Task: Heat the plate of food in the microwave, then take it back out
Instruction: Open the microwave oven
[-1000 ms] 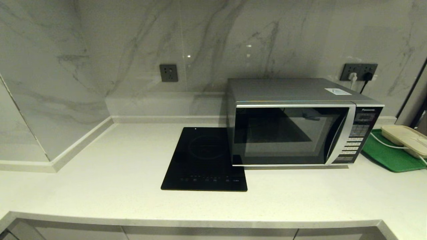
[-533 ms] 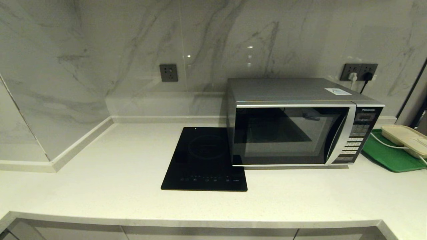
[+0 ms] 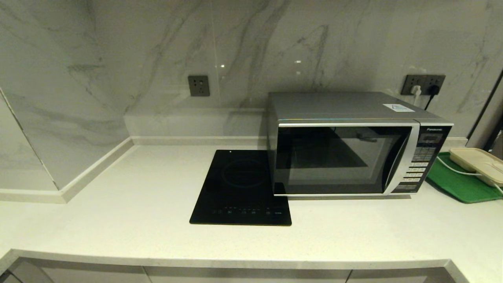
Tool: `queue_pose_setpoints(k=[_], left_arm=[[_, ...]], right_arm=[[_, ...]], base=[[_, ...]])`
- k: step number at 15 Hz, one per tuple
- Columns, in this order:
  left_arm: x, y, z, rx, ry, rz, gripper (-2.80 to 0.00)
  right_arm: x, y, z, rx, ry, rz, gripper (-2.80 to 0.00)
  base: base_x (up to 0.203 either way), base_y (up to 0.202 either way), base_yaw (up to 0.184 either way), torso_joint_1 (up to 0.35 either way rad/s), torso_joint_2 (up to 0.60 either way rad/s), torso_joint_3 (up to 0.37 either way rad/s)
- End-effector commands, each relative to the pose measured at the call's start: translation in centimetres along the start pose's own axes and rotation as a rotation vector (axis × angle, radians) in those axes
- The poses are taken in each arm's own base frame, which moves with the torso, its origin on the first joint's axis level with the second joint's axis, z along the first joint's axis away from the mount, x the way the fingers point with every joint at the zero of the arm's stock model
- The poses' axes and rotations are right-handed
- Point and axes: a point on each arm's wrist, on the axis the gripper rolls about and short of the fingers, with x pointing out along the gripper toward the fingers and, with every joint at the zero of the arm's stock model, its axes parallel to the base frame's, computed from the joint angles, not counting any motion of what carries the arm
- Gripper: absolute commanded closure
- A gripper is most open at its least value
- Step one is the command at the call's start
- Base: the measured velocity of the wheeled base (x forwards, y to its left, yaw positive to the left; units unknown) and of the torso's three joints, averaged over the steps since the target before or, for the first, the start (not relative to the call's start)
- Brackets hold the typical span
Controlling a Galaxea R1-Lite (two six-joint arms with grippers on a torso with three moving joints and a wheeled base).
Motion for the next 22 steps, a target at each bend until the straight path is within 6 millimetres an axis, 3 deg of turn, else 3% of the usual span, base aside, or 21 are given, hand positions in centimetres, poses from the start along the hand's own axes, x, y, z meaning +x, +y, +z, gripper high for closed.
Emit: queue_pose_setpoints(k=[1, 4, 22], left_arm=[[0.0, 0.0, 0.0, -0.001, 0.0, 0.001, 0.0], [0.0, 0.0, 0.0, -0.001, 0.0, 0.001, 0.0], [0.0, 0.0, 0.0, -0.001, 0.0, 0.001, 0.0]], right_arm=[[1.7, -0.1, -2.5, -0.015, -0.049, -0.024, 0.0], [1.9, -0.2, -3.6, -0.044, 0.016, -0.041, 0.0], [1.9, -0.2, -3.5, -0.003, 0.012, -0.045, 0.0]], base=[[0.0, 0.0, 0.0, 0.0, 0.0, 0.0], [0.0, 0.0, 0.0, 0.0, 0.0, 0.0], [0.0, 0.0, 0.0, 0.0, 0.0, 0.0]])
